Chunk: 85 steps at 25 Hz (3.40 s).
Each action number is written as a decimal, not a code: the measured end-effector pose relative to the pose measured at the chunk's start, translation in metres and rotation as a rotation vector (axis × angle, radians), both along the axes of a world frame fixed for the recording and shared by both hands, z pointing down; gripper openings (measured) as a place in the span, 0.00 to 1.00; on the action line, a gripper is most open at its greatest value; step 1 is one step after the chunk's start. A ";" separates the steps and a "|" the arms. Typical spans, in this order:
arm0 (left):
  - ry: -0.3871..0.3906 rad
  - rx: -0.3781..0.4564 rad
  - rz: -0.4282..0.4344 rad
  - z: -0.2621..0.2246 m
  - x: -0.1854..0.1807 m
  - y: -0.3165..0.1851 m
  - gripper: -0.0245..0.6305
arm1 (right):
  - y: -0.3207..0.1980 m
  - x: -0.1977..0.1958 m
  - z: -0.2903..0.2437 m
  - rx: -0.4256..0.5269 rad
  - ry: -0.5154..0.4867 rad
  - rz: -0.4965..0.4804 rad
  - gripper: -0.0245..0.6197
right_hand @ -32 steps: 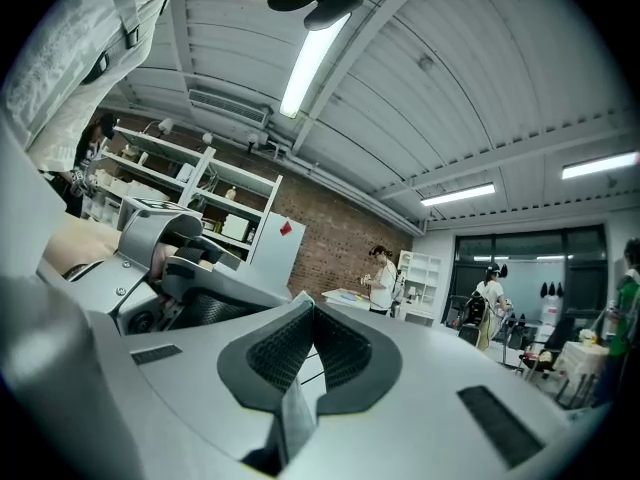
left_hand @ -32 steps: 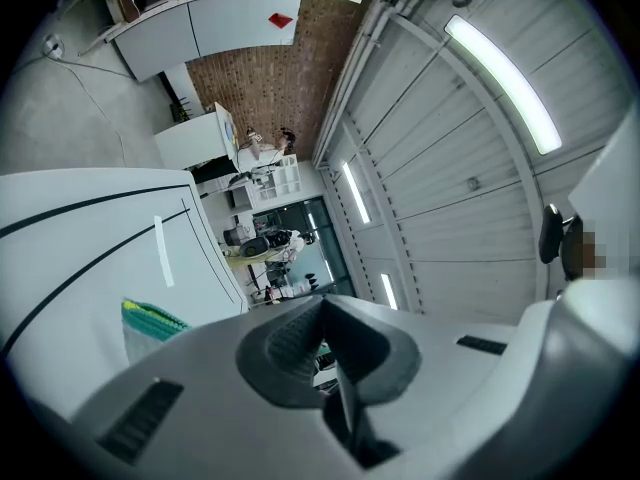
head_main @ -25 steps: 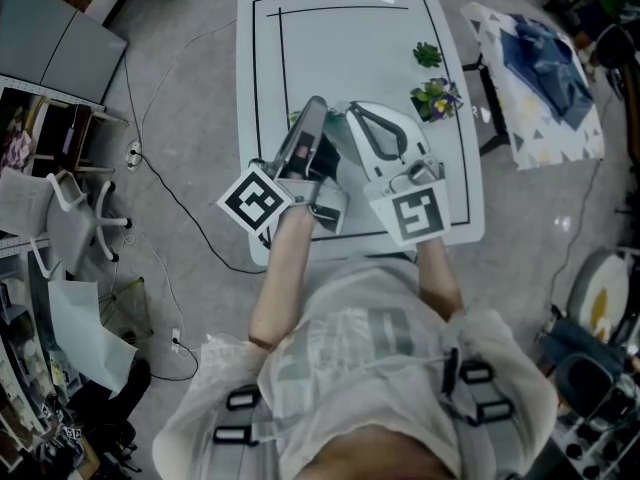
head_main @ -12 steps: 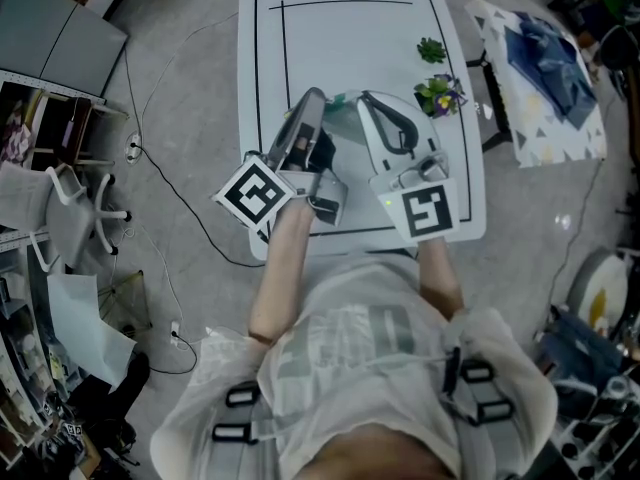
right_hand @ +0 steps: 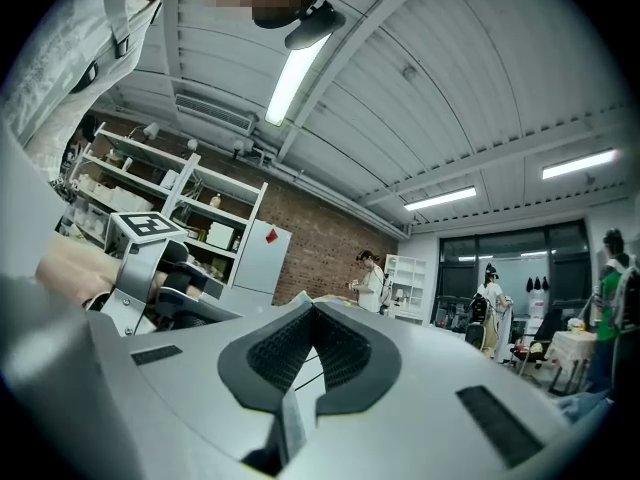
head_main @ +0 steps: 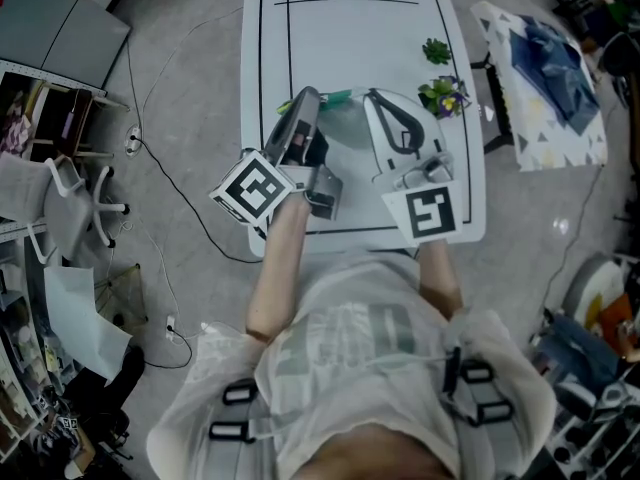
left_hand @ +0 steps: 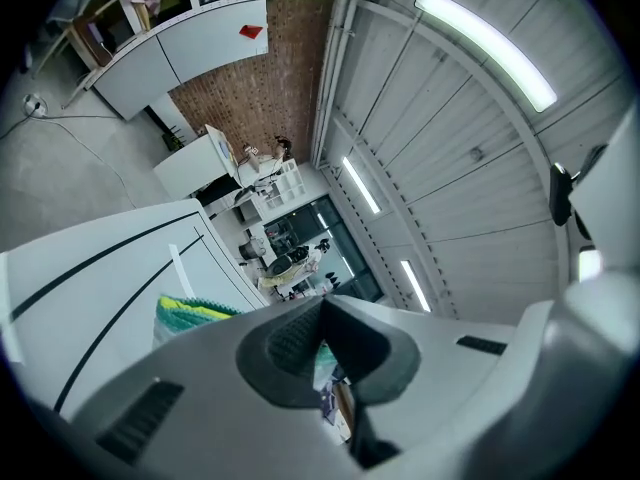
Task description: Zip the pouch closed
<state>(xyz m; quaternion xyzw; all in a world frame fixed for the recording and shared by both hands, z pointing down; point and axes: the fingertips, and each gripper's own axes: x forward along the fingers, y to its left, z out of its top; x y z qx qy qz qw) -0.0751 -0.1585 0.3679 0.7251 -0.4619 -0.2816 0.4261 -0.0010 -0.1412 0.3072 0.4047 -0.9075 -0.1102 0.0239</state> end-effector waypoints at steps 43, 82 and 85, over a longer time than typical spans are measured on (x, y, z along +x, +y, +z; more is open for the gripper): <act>-0.366 -0.040 -0.123 0.041 -0.045 -0.001 0.05 | -0.001 0.035 -0.015 -0.020 -0.124 0.085 0.05; -1.060 0.017 -0.226 0.049 -0.075 0.003 0.05 | -0.036 0.082 0.137 -0.475 0.138 0.318 0.05; -1.062 0.017 -0.226 0.049 -0.076 0.004 0.05 | -0.036 0.093 0.156 -0.502 0.178 0.370 0.05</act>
